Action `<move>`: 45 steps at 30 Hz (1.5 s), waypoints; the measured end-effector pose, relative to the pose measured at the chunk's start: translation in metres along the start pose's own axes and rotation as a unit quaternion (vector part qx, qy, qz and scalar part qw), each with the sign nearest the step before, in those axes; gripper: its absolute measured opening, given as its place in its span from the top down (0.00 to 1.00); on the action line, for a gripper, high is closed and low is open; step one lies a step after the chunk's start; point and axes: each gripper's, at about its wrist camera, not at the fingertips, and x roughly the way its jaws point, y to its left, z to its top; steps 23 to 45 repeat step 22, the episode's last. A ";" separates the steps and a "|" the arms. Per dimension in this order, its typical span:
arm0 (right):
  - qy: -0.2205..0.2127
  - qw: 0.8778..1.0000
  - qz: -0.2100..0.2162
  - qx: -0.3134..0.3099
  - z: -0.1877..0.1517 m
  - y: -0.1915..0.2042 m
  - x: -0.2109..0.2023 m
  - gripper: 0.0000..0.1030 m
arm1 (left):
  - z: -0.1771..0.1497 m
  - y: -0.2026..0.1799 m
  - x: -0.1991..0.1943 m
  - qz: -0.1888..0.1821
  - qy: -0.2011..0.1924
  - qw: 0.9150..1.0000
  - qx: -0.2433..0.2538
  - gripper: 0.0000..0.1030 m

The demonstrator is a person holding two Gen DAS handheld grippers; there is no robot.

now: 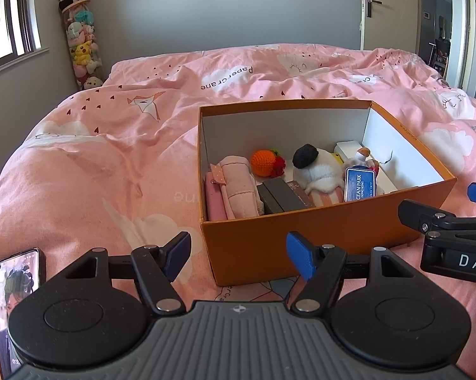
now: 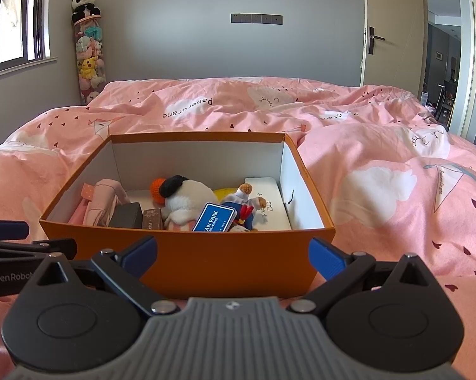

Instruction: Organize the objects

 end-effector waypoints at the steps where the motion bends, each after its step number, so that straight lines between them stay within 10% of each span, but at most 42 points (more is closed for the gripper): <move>1: 0.000 1.000 0.000 0.000 0.000 0.000 0.000 0.01 | 0.000 0.000 0.000 0.000 -0.001 1.000 0.000 0.21; 45: 0.002 1.000 0.000 0.001 -0.001 0.000 -0.001 0.01 | 0.002 0.002 -0.002 0.005 -0.010 1.000 0.012 0.21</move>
